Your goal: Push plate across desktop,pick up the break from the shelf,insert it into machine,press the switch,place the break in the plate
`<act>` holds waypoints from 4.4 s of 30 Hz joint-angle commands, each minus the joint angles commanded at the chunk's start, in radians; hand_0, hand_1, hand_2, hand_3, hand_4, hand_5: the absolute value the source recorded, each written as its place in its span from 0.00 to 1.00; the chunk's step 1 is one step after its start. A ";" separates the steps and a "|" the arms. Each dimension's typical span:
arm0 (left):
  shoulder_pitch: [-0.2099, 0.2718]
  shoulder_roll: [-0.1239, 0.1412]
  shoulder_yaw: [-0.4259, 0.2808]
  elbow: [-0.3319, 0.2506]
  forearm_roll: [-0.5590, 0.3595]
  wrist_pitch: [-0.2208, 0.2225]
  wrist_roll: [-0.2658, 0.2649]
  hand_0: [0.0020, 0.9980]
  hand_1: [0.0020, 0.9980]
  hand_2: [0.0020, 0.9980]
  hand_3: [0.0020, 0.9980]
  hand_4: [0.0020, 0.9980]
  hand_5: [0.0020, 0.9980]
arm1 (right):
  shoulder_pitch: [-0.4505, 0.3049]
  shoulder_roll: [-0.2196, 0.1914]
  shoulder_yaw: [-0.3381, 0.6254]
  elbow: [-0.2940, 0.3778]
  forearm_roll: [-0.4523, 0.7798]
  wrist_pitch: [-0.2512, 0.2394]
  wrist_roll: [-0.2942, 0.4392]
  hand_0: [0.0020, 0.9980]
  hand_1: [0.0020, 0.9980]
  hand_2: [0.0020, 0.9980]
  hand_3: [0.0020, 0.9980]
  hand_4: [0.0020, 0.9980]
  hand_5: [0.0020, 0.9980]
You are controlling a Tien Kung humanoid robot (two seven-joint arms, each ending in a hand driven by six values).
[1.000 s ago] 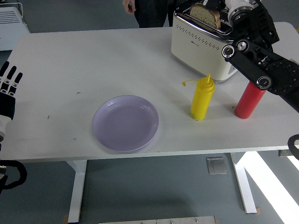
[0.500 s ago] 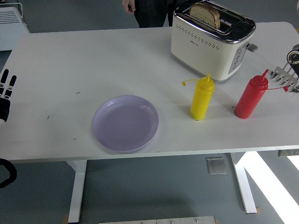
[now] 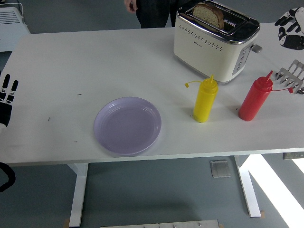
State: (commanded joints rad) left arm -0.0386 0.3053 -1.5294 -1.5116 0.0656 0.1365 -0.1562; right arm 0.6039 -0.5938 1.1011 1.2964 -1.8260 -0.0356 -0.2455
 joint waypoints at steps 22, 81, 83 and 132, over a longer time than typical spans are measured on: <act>-0.005 -0.002 -0.001 0.000 0.007 0.002 -0.008 0.82 0.76 0.71 0.75 0.76 0.98 | 0.072 0.070 -0.168 -0.190 0.036 -0.055 0.090 0.53 0.54 0.63 0.56 0.35 0.05; -0.004 -0.002 0.005 -0.010 0.014 0.006 -0.020 0.82 0.76 0.70 0.75 0.76 0.98 | 0.032 0.051 -0.029 -0.060 -0.108 0.022 0.035 0.53 0.56 0.64 0.57 0.35 0.04; -0.004 -0.002 0.006 -0.009 0.013 0.006 -0.020 0.82 0.76 0.70 0.75 0.76 0.98 | 0.030 0.041 0.014 -0.030 -0.122 0.032 0.026 0.53 0.56 0.64 0.57 0.35 0.04; -0.017 0.009 0.030 0.007 0.011 0.008 -0.022 0.82 0.76 0.70 0.75 0.76 0.98 | 0.527 0.329 -0.312 -0.440 0.243 -0.071 0.027 0.75 0.74 0.76 0.73 0.70 0.20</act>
State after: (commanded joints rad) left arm -0.0552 0.3143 -1.4992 -1.5042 0.0763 0.1444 -0.1786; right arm 1.1308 -0.2649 0.7890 0.8560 -1.5829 -0.1062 -0.2186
